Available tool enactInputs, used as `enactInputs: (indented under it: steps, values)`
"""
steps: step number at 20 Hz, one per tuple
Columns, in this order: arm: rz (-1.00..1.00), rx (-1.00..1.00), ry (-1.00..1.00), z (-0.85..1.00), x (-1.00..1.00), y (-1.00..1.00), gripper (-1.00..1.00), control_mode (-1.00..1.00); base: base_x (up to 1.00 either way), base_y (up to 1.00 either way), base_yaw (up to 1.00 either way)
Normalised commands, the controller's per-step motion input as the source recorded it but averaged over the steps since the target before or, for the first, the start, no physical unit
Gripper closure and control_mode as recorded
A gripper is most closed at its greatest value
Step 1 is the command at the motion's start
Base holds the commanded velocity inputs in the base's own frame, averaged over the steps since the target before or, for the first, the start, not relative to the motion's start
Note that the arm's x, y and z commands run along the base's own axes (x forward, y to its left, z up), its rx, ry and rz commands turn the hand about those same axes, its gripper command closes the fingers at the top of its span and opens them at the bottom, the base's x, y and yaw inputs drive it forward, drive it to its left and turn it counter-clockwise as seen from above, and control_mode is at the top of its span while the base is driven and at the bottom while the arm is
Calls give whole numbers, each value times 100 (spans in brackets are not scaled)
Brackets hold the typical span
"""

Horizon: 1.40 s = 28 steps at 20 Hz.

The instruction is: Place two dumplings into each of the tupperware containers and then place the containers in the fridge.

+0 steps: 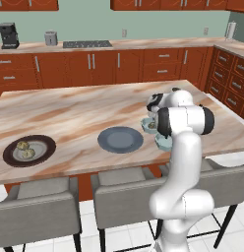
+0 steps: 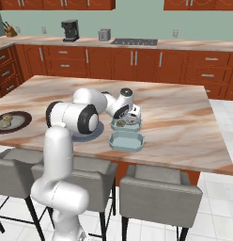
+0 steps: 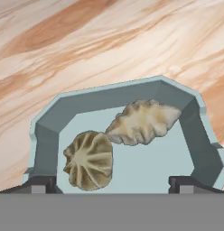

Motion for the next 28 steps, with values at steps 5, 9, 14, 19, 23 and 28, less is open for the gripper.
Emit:
enactInputs:
  steps: [5,9,14,19,23,28]
  values:
    - [43,-36,11,53,-43,87,-100,-100,0,0,0]
    - [49,-23,37,0,7,54,-100,-100,0,0,0]
    - [12,-7,34,-3,52,-18,-100,-100,0,0,0]
    - [0,0,15,-51,18,-34,-100,-100,0,0,0]
    - [0,0,0,-56,0,-10,-100,-100,0,0,0]
    - [1,0,0,-43,0,11,-100,-100,0,0,0]
